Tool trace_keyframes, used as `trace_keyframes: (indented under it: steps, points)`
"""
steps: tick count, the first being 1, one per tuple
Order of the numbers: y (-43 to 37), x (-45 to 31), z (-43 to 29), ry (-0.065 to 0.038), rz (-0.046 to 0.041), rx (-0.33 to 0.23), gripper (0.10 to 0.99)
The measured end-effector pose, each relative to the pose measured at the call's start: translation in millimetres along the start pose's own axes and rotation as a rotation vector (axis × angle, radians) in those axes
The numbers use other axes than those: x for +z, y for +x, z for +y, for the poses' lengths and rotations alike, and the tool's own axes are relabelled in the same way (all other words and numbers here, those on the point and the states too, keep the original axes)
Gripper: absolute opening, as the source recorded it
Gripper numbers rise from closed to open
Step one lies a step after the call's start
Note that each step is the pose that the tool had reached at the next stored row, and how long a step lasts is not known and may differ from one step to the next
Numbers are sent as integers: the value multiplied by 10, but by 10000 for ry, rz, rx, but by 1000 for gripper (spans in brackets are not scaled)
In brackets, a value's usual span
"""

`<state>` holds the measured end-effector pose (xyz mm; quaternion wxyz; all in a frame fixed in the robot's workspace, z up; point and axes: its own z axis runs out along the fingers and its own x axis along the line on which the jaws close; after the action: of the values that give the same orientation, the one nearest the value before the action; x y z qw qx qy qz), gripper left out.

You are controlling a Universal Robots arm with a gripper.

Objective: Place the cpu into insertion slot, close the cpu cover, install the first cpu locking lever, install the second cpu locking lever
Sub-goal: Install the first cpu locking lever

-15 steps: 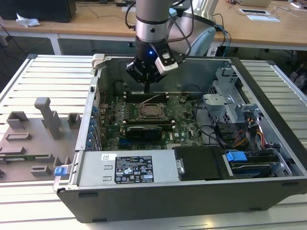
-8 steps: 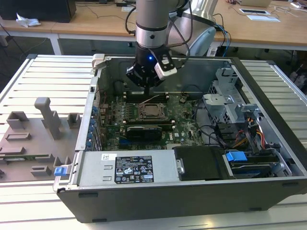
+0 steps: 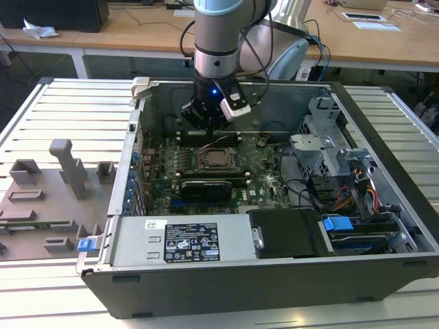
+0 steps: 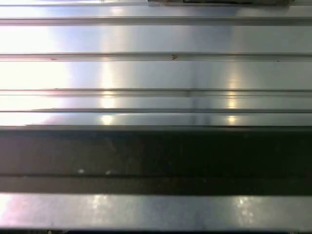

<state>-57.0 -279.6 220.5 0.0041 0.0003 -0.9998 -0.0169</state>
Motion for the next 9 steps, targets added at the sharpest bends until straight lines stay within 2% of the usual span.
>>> trace_keyframes:
  steps: [2,9]
  points:
    - [-21,14,10,0,1,1,106]
    - [-207,106,8,0,54,3,106]
